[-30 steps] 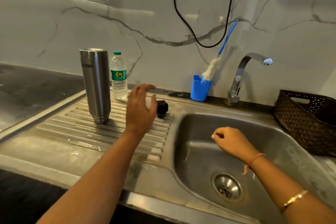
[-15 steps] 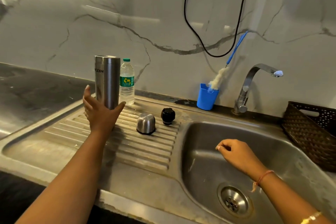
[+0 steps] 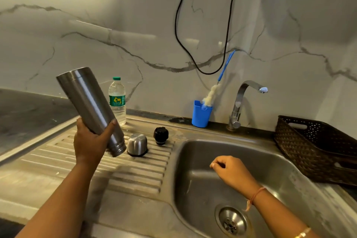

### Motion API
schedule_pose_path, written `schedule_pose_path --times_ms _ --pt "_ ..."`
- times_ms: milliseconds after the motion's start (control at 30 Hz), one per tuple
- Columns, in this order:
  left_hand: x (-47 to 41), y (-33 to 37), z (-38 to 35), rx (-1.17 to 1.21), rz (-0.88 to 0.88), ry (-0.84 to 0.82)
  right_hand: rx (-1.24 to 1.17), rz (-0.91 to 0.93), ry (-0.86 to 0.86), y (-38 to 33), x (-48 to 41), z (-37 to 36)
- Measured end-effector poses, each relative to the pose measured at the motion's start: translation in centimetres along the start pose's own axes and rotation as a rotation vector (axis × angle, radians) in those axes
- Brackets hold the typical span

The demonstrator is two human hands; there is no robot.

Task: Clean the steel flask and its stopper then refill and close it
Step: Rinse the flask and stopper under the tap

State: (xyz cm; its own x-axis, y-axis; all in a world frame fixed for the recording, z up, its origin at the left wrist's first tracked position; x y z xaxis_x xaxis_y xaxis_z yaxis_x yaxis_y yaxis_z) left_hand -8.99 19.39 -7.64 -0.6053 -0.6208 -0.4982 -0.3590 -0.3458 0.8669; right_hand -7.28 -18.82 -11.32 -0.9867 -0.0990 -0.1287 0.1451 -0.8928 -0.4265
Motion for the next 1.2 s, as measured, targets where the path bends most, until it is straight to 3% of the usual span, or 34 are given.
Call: schedule_pose_path --times_ms 133,300,400,600,833,1000,1200 --pt "2.4 2.7 -1.8 0.127 -0.046 -0.076 -0.040 -0.009 0.017 0.6 0.4 0.6" --pt "6.5 5.0 -7.0 0.160 -0.104 -0.374 -0.185 -0.062 0.022 2.1 0.6 1.4" --pt "9.2 6.6 -10.9 0.061 -0.196 -0.583 -0.432 -0.194 -0.023 3.5 0.8 1.8" --pt "15.1 9.0 -19.1 0.093 -0.315 -0.956 -0.974 -0.427 -0.290 6.3 2.3 1.2" --pt "18.4 9.8 -26.3 -0.195 -0.607 -1.253 -1.638 -0.382 -0.601 7.5 4.0 1.6" --pt "18.9 9.4 -30.2 -0.404 -0.853 -1.344 -1.512 -0.391 -0.576 8.7 2.9 1.9" --pt "19.1 11.4 -33.4 -0.395 -1.254 -1.231 -1.473 -0.272 -0.356 9.0 1.6 2.3"
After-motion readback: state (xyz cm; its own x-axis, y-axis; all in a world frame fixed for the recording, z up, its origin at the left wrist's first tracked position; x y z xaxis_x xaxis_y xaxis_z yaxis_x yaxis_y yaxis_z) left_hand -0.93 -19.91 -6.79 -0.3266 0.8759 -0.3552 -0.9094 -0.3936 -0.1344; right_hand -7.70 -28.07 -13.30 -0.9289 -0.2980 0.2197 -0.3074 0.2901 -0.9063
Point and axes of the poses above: each hand's wrist, its own x-axis away from the middle knuckle, its own z-axis out of the back of the hand, y = z × x, the point moved 7 cm from there along -x, towards the middle knuckle, and after that the axes turned 9 degrees about x, right-handed, at the moved point
